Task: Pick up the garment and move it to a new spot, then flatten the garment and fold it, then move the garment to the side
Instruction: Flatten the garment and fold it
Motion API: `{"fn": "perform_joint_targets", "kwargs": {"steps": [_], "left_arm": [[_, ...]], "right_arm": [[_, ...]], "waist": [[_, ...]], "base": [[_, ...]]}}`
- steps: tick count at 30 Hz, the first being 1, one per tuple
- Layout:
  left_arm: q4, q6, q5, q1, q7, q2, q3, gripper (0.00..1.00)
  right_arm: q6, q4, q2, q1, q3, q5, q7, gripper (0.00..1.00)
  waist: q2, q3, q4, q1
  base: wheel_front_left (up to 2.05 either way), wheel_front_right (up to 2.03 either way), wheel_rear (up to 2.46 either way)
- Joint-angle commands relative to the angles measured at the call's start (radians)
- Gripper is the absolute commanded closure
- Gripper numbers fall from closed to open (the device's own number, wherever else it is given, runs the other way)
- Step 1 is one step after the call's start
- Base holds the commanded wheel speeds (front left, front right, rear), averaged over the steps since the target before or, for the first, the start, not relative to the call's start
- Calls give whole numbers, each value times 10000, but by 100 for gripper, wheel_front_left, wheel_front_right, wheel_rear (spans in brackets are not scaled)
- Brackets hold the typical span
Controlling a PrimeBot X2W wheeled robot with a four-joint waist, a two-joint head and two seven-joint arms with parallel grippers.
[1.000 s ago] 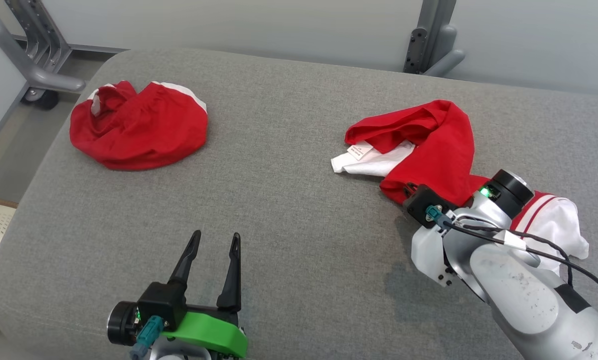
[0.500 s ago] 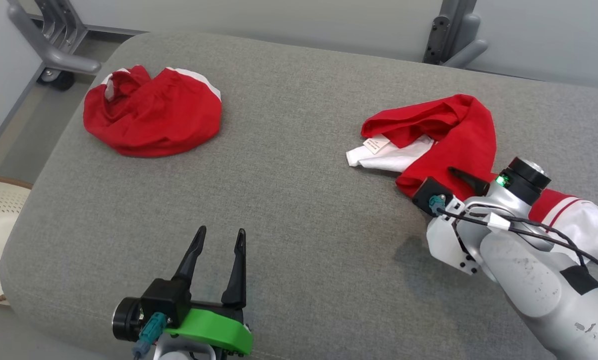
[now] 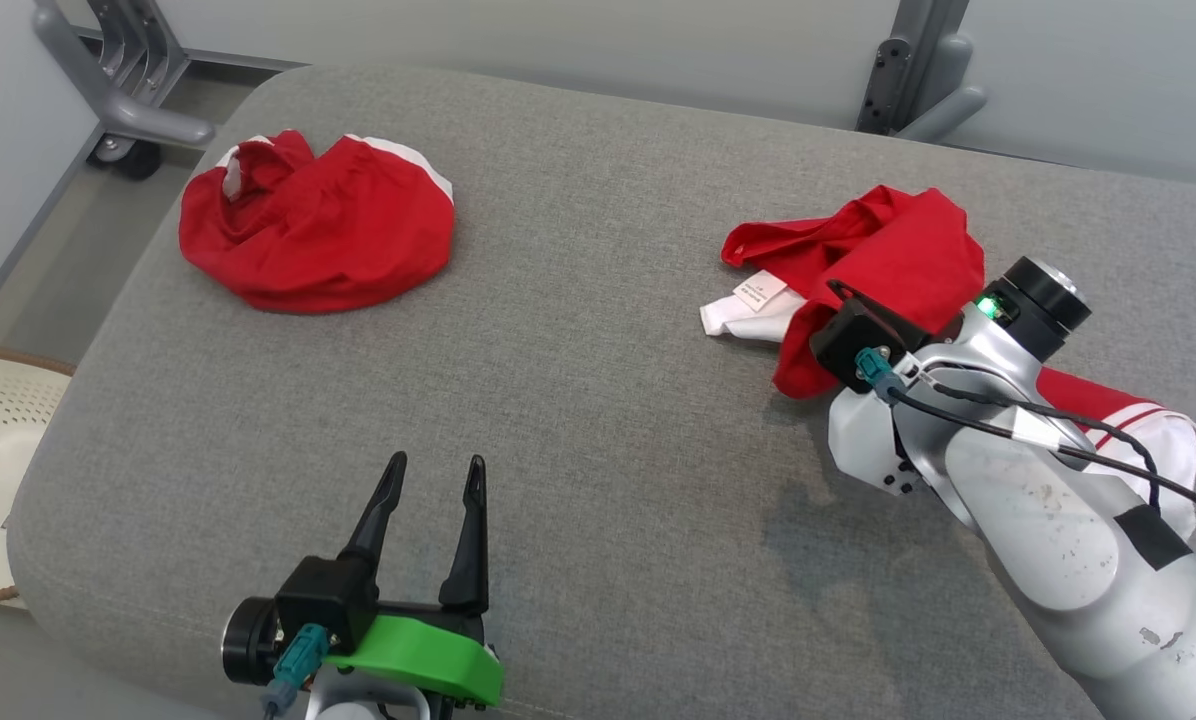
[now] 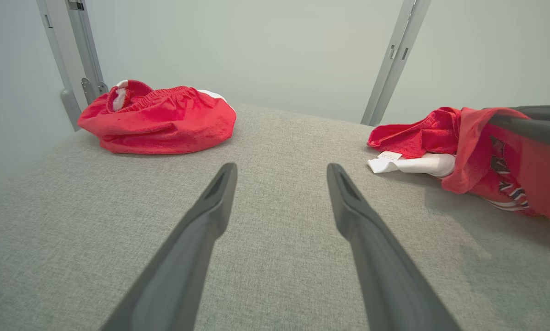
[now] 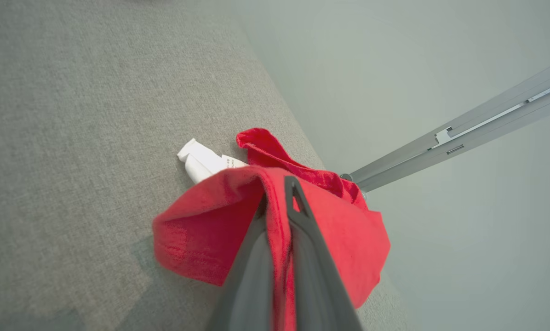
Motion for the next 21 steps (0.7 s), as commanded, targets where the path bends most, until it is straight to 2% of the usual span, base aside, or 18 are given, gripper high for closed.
{"fn": "perform_joint_targets", "kwargs": {"steps": [1,5,9,11,13,21], "left_arm": [[-26,29,85,9,2,15,49,0],[-9,-3,163,56,2,15,105,0],[-2,-48,210,102,2,15,174,0],[18,-81,235,113,2,15,187,0],[28,-108,275,83,2,15,169,0],[98,-179,371,-70,2,15,188,0]], "right_arm": [[-17,-271,92,260,-185,137,-328,100],[-17,-928,363,517,-678,229,-933,100],[-17,-1920,1023,1143,-1910,320,-1620,100],[-17,-2092,1384,1630,-2155,353,-1597,100],[-17,-1966,1535,1957,-1915,515,-1471,100],[-17,-365,1236,2766,7,1233,-1092,100]], "waist": [[24,-40,-69,0],[24,-90,-172,0],[24,-159,-337,0],[24,-175,-407,0],[24,-173,-441,0],[24,-118,-445,0]], "base": [[0,0,0],[0,0,0],[0,0,0],[0,0,0],[0,0,0],[0,0,0]]}}
